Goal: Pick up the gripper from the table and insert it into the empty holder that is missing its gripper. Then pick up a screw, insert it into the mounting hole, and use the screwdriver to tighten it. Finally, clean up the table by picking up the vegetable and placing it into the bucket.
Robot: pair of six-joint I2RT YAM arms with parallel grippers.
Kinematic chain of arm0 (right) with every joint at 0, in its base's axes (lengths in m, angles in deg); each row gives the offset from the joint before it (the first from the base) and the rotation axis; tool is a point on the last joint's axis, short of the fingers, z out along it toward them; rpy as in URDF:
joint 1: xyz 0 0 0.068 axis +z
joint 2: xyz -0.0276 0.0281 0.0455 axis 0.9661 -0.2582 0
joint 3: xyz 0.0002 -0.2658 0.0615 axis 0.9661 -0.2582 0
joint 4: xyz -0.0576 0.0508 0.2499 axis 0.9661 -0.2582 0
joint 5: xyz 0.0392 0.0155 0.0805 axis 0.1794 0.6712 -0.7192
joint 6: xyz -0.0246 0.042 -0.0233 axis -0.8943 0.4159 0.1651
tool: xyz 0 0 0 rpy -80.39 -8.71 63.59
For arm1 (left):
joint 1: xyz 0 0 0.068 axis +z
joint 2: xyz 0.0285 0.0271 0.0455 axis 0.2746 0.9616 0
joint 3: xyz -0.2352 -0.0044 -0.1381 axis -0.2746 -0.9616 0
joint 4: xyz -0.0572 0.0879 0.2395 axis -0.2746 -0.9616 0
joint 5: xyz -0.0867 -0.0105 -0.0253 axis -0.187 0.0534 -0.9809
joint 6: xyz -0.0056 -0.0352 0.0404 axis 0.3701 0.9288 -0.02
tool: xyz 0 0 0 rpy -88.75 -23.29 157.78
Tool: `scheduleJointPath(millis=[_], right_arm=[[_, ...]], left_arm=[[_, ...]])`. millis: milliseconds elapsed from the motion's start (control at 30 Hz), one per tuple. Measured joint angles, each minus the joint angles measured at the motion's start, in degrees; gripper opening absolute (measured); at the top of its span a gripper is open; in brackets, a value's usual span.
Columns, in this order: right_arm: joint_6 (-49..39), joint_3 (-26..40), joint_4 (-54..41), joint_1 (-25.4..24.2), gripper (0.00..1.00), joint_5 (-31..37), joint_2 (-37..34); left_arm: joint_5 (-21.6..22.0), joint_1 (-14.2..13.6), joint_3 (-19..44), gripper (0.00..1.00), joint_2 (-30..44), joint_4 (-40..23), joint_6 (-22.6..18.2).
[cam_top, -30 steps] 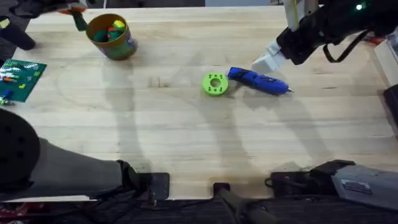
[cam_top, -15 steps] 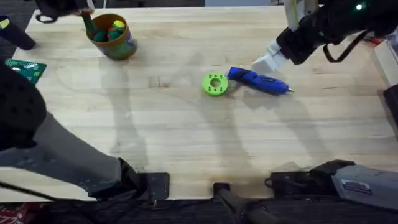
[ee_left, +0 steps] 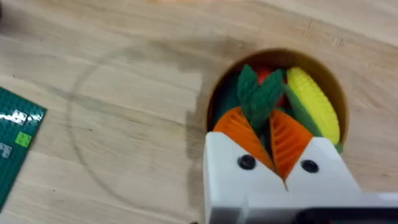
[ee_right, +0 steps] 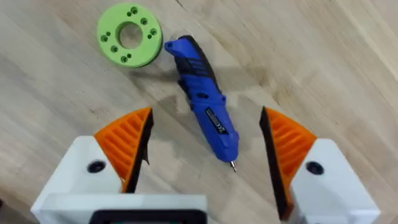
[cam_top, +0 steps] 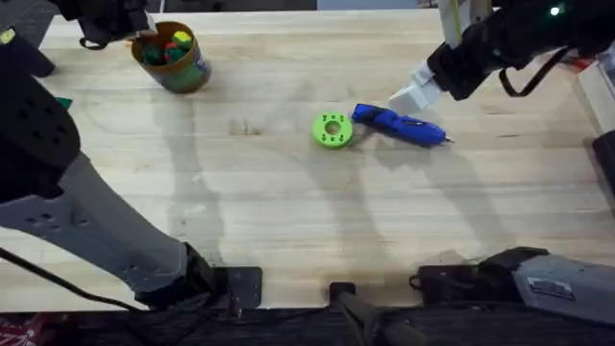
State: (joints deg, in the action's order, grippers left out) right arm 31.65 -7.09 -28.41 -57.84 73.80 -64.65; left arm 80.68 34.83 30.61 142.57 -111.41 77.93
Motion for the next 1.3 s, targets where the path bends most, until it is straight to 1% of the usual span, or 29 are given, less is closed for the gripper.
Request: scheduleJointPath(millis=[233,267,333,367,433,467,500,633,733,900,1000,1067,1133,1200,1300], right_arm=[[0.0,0.0,0.0,0.0,0.979,0.0,0.0],[0.0,0.0,0.0,0.0,0.979,0.0,0.0],[0.0,0.0,0.0,0.0,0.979,0.0,0.0],[0.0,0.0,0.0,0.0,0.979,0.0,0.0],[0.0,0.0,0.0,0.0,0.979,0.0,0.0],[0.0,0.0,0.0,0.0,0.979,0.0,0.0],[0.0,0.0,0.0,0.0,0.979,0.0,0.0],[0.0,0.0,-0.1,0.0,0.979,0.0,0.0],[0.0,0.0,-0.1,0.0,0.979,0.0,0.0],[0.0,0.0,-0.2,0.0,0.979,0.0,0.0],[0.0,0.0,-0.2,0.0,0.979,0.0,0.0],[0.0,0.0,-0.2,0.0,0.979,0.0,0.0],[0.0,0.0,-0.2,0.0,0.979,0.0,0.0],[0.0,0.0,-0.2,0.0,0.979,0.0,0.0],[0.0,0.0,-0.2,0.0,0.979,0.0,0.0]], left_arm=[[0.0,0.0,0.0,0.022,0.0,-0.4,0.0],[0.0,0.0,0.0,0.065,0.0,-0.4,-0.1],[0.0,0.0,0.0,0.350,0.0,-0.4,0.0],[0.0,0.0,0.0,0.524,0.0,-0.4,0.0],[0.0,0.0,0.0,0.818,0.0,-0.8,0.0],[0.0,0.0,0.0,0.931,0.0,-1.0,0.3],[0.0,0.0,0.0,0.972,0.0,-1.3,0.5],[-0.5,0.0,0.0,0.986,-1.0,-3.3,1.4],[-1.5,0.0,0.0,0.986,-4.5,-5.8,1.9],[-2.1,-0.1,0.1,0.986,-16.3,-12.6,2.1],[-2.2,-0.7,0.3,0.986,-22.5,-17.3,2.1],[-2.1,-2.2,0.6,0.986,-26.2,-21.4,2.1],[-2.1,-4.4,0.6,0.986,-28.4,-24.6,2.1],[-2.0,-7.4,0.4,0.986,-29.8,-27.0,2.1],[-1.3,-12.8,-2.4,0.986,-32.0,-27.6,2.3]])
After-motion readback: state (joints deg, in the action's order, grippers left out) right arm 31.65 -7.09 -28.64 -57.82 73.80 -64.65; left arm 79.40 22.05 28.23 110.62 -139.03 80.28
